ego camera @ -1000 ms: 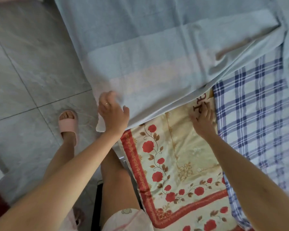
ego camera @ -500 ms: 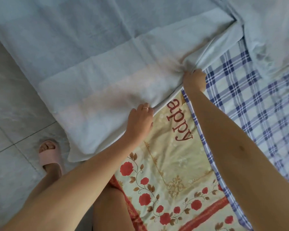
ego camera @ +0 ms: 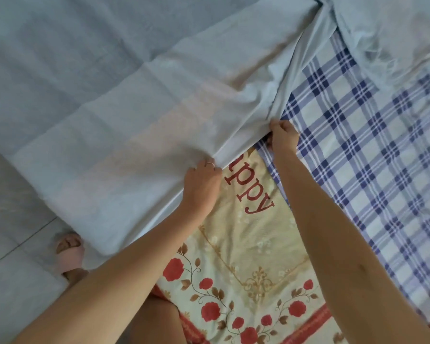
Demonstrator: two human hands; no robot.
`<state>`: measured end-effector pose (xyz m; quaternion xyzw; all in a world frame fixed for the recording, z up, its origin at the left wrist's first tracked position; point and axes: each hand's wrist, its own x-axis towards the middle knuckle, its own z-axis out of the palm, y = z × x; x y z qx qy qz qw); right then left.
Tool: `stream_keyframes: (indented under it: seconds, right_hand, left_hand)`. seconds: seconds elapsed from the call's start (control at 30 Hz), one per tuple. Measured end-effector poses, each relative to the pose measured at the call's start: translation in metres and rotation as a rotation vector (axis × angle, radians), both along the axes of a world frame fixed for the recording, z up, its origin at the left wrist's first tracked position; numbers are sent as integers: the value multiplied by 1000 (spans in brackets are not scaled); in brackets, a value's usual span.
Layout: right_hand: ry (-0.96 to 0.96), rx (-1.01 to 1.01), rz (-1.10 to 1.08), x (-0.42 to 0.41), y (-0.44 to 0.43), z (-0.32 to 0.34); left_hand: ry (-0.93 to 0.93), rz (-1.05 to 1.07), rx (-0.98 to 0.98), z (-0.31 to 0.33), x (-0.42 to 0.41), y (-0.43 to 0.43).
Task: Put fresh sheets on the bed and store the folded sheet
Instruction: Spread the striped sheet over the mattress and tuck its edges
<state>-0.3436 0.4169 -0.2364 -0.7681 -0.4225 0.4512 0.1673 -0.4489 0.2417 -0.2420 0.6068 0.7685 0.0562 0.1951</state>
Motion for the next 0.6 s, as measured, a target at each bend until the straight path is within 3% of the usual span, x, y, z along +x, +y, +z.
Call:
stream_keyframes:
  seconds: [0.17, 0.27, 0.33, 0.47, 0.6]
  right_hand:
    - [-448, 210, 254, -27, 7, 2]
    - [-771, 396, 673, -32, 15, 0]
    - [-838, 350, 785, -33, 18, -3]
    - [-926, 268, 747, -44, 16, -6]
    - [-894, 176, 576, -59, 12, -7]
  left_hand:
    - [-41, 130, 119, -6, 2, -2]
    - [-12, 200, 108, -9, 1, 6]
    - [3, 196, 121, -12, 0, 10]
    - [37, 237, 131, -10, -1, 16]
    - [34, 272, 136, -10, -7, 29]
